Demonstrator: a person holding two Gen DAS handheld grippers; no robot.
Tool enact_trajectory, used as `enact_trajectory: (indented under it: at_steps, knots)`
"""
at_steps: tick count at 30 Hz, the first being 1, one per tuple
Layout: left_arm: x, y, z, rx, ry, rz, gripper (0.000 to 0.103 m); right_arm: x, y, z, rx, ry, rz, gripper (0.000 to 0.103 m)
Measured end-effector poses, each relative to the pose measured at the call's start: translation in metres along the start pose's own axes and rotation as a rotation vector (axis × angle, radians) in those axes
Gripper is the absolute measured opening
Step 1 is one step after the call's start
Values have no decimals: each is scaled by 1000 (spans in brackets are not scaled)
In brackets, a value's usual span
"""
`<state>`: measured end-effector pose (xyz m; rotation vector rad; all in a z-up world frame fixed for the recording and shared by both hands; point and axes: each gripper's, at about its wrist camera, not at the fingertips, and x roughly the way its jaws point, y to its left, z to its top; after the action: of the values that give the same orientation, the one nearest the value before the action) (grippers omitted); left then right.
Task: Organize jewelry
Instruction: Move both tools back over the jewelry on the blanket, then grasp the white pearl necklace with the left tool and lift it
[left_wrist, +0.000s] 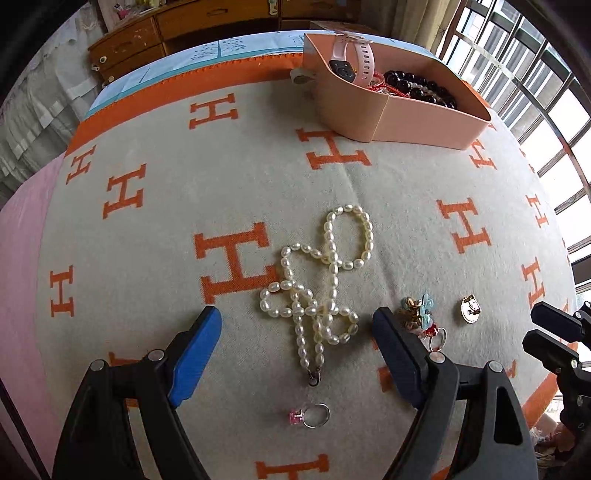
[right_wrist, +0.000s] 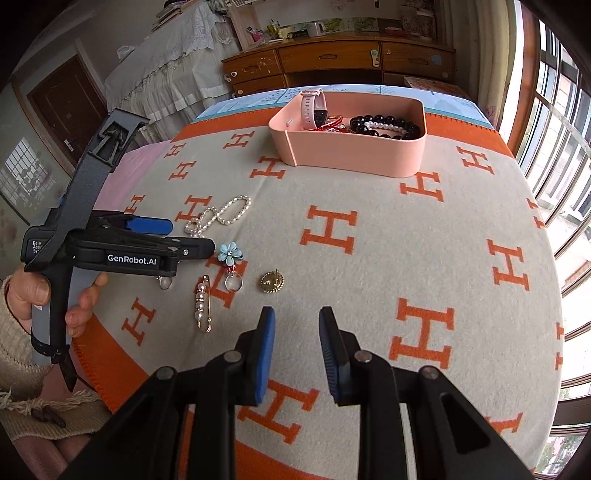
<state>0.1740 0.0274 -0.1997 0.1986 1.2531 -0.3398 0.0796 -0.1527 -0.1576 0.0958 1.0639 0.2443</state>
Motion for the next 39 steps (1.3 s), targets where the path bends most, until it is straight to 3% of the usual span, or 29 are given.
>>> enact_trajectory:
  at_steps: [5, 8, 13, 17, 23, 30, 39]
  knots:
    - [1, -9, 3, 11, -9, 7, 79, 8, -8, -5, 19, 26, -1, 25]
    - [-1, -18, 7, 31, -21, 2, 60, 11, -9, -6, 24, 34, 8, 25]
    - [-7, -23, 8, 20, -31, -20, 13, 14, -6, -5, 12, 35, 17, 25]
    - [-9, -2, 7, -99, -41, -131, 7, 12, -3, -7, -2, 26, 28, 25]
    - [-24, 17, -7, -202, -101, -193, 7, 9, 1, -10, -17, 15, 43, 25]
    - [-72, 34, -27, -284, -243, -238, 7, 10, 22, -9, -109, 13, 54, 25]
    - [-132, 66, -59, -361, -422, -227, 7, 19, 63, -3, -274, 16, 35, 25]
